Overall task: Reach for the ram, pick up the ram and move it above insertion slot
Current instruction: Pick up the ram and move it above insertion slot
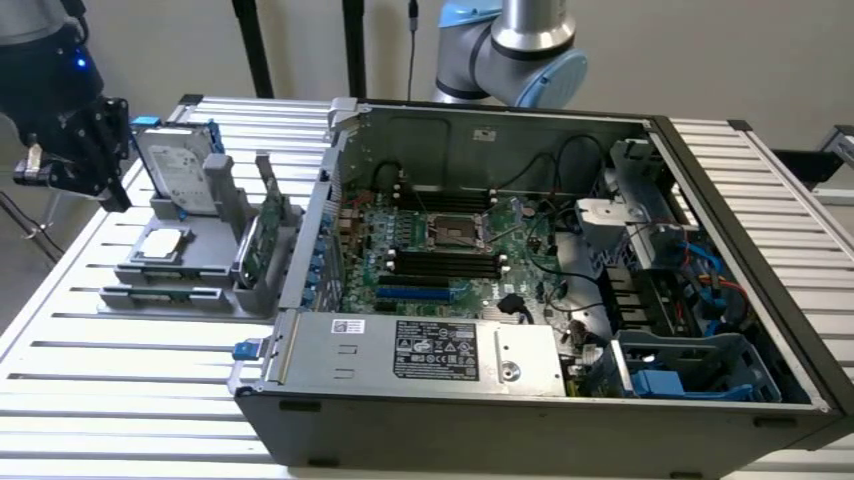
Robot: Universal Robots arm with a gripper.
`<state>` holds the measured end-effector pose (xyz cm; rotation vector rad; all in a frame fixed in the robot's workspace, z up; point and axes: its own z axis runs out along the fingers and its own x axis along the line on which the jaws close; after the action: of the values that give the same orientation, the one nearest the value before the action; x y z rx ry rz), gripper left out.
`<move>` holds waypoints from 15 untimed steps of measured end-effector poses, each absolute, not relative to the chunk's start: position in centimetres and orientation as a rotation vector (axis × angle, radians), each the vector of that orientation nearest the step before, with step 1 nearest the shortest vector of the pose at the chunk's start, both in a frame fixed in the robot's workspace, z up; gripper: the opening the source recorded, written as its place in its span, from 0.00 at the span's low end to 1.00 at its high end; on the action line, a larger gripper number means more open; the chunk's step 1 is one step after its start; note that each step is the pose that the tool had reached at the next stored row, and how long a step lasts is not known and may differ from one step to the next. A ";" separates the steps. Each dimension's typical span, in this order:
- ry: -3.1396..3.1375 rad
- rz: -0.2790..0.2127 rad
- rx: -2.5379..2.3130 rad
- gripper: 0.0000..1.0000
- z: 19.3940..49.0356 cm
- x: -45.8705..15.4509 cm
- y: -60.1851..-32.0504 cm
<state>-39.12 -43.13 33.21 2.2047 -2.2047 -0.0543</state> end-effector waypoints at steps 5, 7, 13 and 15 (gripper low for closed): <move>-2.152 -0.054 2.256 0.11 33.2 -39.1 -43.1; -2.148 -0.053 2.260 0.11 33.2 -39.1 -43.1; -2.114 -0.053 2.291 0.12 33.2 -39.1 -43.1; -2.114 -0.053 2.291 0.17 33.2 -39.1 -43.1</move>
<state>-39.12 -43.09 33.21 2.2910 -2.1137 -0.0528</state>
